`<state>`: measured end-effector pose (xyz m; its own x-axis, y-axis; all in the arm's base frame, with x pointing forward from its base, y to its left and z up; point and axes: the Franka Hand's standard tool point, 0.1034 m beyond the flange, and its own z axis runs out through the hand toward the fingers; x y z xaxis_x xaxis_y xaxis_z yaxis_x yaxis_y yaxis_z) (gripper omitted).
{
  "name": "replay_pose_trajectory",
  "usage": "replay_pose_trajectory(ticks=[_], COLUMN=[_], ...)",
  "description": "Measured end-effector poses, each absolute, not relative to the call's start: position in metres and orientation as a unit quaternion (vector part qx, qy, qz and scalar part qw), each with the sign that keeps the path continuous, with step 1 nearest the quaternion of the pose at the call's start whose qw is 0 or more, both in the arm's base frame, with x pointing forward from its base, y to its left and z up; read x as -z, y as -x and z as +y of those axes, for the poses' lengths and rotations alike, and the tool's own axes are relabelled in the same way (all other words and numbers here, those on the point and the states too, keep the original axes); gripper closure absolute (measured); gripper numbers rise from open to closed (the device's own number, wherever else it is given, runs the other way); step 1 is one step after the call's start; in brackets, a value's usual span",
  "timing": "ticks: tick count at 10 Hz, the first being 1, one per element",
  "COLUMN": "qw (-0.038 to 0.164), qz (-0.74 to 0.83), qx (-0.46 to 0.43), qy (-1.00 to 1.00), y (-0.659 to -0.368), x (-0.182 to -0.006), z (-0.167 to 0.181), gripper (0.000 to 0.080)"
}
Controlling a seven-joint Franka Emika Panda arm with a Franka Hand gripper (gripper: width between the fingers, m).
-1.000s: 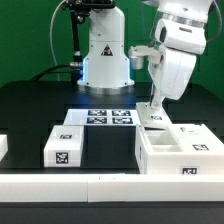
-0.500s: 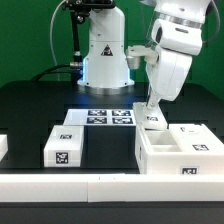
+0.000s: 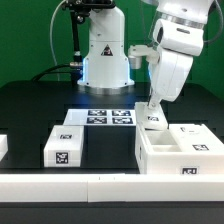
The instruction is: Assemble cabinet
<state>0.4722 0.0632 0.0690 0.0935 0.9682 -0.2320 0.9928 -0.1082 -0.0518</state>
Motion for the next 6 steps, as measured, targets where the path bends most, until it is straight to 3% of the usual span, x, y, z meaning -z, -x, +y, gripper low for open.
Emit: replay_pose_trajectory(ticks=[6], qw=[0.058], qz=[0.662], qx=[0.106], qy=[-0.740], y=[-0.4731], x=[-0.0690], z=[0.0701], gripper=[0.0737])
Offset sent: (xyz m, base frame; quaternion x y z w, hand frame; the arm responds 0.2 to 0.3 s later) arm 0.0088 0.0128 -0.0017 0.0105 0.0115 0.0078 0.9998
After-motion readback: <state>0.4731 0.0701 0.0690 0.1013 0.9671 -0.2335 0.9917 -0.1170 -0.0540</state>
